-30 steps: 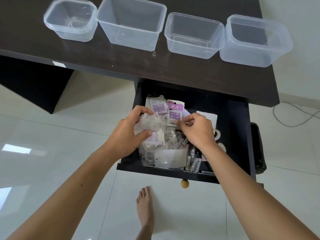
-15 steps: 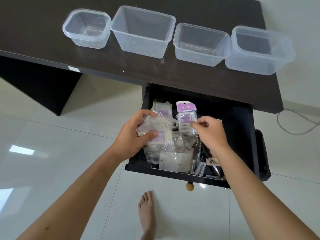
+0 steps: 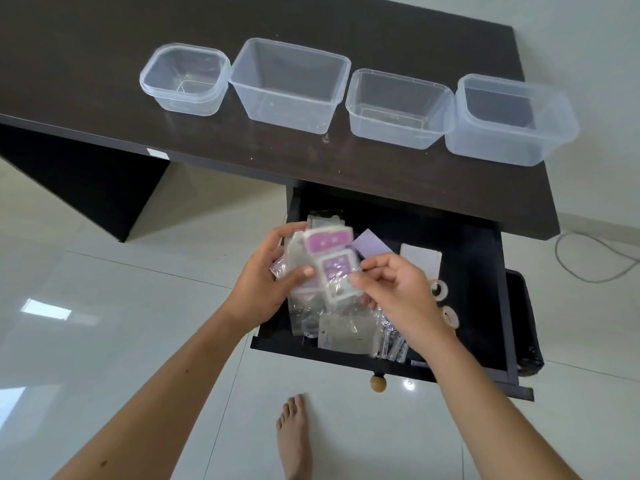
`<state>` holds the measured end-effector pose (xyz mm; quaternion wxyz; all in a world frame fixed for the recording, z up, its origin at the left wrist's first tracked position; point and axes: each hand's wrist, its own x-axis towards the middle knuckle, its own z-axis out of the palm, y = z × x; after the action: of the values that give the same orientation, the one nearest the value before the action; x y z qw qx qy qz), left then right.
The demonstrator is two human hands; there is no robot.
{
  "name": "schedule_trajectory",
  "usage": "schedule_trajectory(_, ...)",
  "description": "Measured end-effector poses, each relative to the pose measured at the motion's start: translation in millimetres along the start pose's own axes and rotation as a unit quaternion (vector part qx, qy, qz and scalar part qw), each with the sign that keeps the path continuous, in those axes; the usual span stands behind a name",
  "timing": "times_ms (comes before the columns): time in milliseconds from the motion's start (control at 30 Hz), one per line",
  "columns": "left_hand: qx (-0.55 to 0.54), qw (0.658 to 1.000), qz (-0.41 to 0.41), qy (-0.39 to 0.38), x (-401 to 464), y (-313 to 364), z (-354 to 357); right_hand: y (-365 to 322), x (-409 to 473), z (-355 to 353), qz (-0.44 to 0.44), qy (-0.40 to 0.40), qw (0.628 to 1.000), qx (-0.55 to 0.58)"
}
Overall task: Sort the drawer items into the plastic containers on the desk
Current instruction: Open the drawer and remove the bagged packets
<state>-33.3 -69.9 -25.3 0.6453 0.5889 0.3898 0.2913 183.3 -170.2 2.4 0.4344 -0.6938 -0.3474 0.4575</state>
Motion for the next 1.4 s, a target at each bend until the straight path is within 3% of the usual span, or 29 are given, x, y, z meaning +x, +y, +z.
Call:
schedule_trajectory(267, 0.057, 0.998, 0.029, 0.016, -9.3, 4.3, -2.8, 3.9, 6.8, 31.5, -0.043, 0.005, 0.996, -0.082)
schedule_trajectory(533, 0.013, 0.997, -0.006, 0.070, -26.6, -10.7, -20.7, 21.7, 71.1, 36.4, -0.071, 0.121, 0.978, -0.153)
schedule_trajectory(767, 0.003, 0.998, -0.033, 0.060, -24.8, -14.1, -24.9, 29.2, 98.3, 50.3, -0.056, 0.139, 0.957, -0.248)
schedule_trajectory(1033, -0.028, 0.997, -0.042, 0.064, -23.1, -14.9, -23.9, 19.7, 86.6, 35.5, -0.048, 0.152, 0.976, -0.147)
schedule_trajectory(1133, -0.038, 0.996, -0.047, 0.066, -23.3, -13.9, -22.9, 2.9, 62.5, 22.6, -0.035, 0.127, 0.989, -0.064)
schedule_trajectory(1267, -0.047, 0.995, -0.057, 0.067, -24.0, -12.3, -22.0, -11.6, 21.3, 10.0, -0.022, 0.030, 0.997, 0.062)
schedule_trajectory(1400, -0.025, 0.996, -0.037, 0.073, -27.3, -11.1, -21.2, -2.6, 1.2, 23.1, -0.026, -0.021, 0.999, -0.043)
